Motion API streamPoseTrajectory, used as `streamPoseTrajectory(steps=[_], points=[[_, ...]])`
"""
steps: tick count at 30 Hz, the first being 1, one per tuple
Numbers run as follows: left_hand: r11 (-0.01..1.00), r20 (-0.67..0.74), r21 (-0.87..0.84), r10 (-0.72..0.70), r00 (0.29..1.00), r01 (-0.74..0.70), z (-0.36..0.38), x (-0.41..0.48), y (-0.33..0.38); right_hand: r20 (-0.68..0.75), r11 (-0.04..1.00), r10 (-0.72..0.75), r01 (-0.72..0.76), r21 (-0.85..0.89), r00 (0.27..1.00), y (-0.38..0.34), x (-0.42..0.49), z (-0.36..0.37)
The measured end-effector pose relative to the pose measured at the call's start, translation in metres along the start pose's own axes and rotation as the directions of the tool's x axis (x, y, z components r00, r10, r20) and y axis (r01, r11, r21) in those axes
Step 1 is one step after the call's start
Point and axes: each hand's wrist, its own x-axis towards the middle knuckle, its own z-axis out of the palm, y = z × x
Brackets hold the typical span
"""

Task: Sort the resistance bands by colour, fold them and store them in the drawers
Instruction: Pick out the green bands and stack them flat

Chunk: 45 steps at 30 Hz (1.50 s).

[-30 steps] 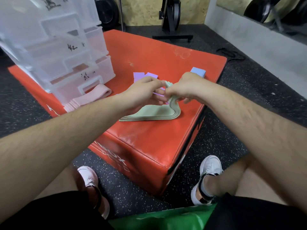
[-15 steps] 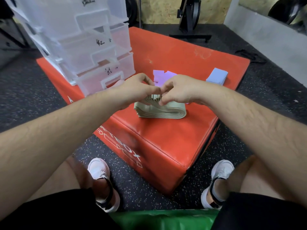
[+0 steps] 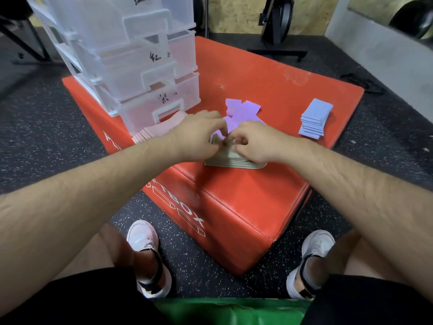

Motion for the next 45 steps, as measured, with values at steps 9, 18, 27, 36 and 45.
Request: streamPoseTrajectory(steps=[9,18,27,36,45], points=[[0.99,0.025,-0.139,0.01,1.0,-0.007,0.013,-0.002,-0.012,0.061,0.863,0.501,-0.504,0.034,0.863,0.015,-0.023,-0.024],[0.983,0.083,-0.179,-0.031,0.996,0.046,0.004,-0.003,-0.018,0.165,0.528,0.533,-0.478,0.702,0.83,0.01,-0.018,-0.002],[0.588,0.307,-0.753,-0.084,0.948,0.296,-0.019,0.016,-0.018,-0.059,0.614,0.318,-0.158,0.773,0.946,-0.013,-0.01,-0.045],[0.399,0.351,-0.846,-0.086,0.933,0.355,-0.039,0.043,-0.039,-0.17,0.338,0.413,0.022,0.941,0.895,-0.003,0.044,-0.077],[0.276,0.176,-0.911,-0.412,0.894,0.307,-0.05,0.088,-0.068,-0.104,0.007,0.546,0.12,0.993,0.831,-0.001,0.123,-0.073]])
